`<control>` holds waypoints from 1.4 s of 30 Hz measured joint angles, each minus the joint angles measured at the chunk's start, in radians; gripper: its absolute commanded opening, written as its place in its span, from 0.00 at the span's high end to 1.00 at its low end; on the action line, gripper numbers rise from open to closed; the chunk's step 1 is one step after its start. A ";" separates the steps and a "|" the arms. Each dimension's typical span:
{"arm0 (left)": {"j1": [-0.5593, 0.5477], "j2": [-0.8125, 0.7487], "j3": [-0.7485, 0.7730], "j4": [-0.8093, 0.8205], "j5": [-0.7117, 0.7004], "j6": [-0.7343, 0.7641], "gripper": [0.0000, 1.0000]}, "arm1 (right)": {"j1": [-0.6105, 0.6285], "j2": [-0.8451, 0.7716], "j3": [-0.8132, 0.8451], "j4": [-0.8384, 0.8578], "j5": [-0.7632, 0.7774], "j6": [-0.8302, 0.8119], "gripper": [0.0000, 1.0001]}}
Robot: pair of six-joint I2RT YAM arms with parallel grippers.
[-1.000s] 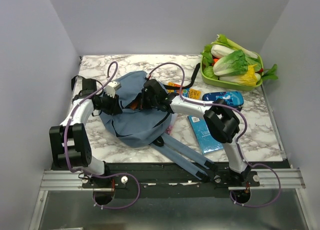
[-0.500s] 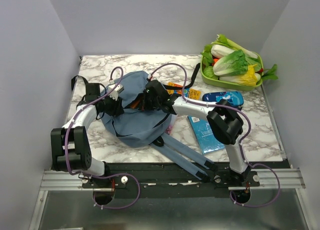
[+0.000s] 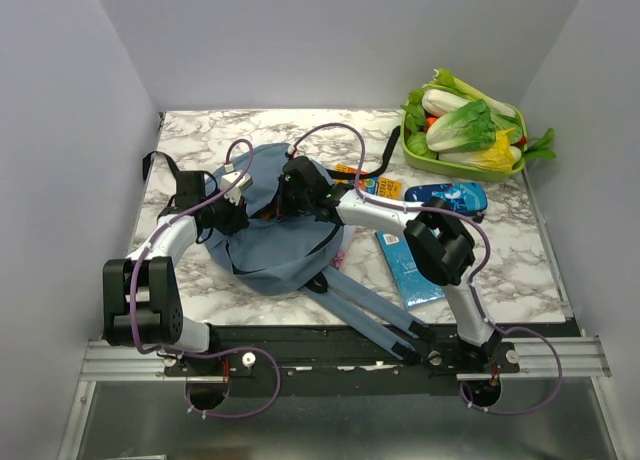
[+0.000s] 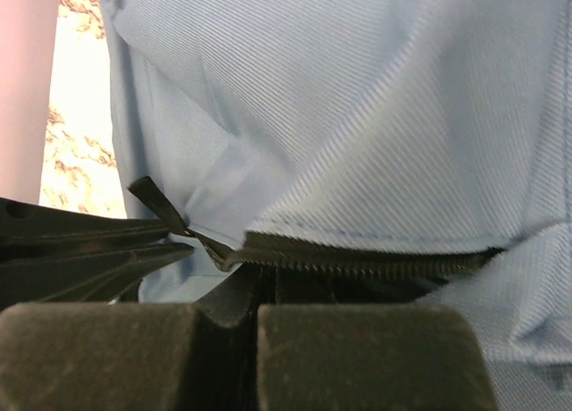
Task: Pack the student bag
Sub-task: Place the personal item in the student bag.
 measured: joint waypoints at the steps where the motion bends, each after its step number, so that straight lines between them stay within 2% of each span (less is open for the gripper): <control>1: 0.000 -0.004 0.000 -0.002 0.000 0.000 0.93 | 0.000 -0.003 -0.007 0.005 0.000 0.000 1.00; 8: 0.000 -0.011 0.005 -0.015 0.000 -0.005 0.93 | 0.000 -0.057 -0.132 0.022 0.000 -0.009 0.99; 15: 0.000 -0.039 0.010 -0.042 0.000 -0.016 0.93 | 0.000 -0.058 -0.138 0.034 -0.004 -0.009 0.99; 19: 0.000 -0.066 0.019 -0.076 0.003 -0.019 0.93 | 0.001 -0.054 -0.104 0.032 -0.009 -0.007 0.99; 24: 0.000 -0.068 0.053 -0.129 0.024 -0.018 0.92 | 0.002 0.006 0.046 0.020 -0.011 -0.010 0.98; 26: 0.002 -0.068 0.083 -0.168 0.042 -0.014 0.89 | 0.005 0.014 0.077 0.011 -0.011 -0.024 0.94; 28: 0.010 -0.068 0.110 -0.200 0.063 -0.008 0.83 | 0.010 -0.014 0.045 0.011 -0.018 -0.037 0.85; 29: 0.018 -0.068 0.119 -0.212 0.077 -0.004 0.79 | 0.013 -0.045 -0.003 0.025 -0.026 -0.045 0.80; 30: 0.027 -0.068 0.126 -0.222 0.087 -0.002 0.76 | 0.016 -0.092 -0.069 0.029 -0.038 -0.053 0.71; 32: 0.055 -0.064 0.145 -0.259 0.120 0.006 0.73 | 0.022 -0.186 -0.176 0.018 -0.055 -0.064 0.64; 33: 0.069 -0.059 0.157 -0.280 0.140 0.011 0.68 | 0.024 -0.230 -0.211 0.018 -0.064 -0.069 0.59; 35: 0.112 -0.040 0.192 -0.325 0.185 0.022 0.63 | 0.025 -0.309 -0.249 0.007 -0.081 -0.080 0.55; 38: 0.177 -0.001 0.262 -0.396 0.241 0.054 0.57 | 0.026 -0.365 -0.220 -0.007 -0.091 -0.094 0.52; 42: 0.263 0.026 0.308 -0.495 0.301 0.117 0.55 | 0.027 -0.304 -0.051 -0.040 -0.093 -0.102 0.43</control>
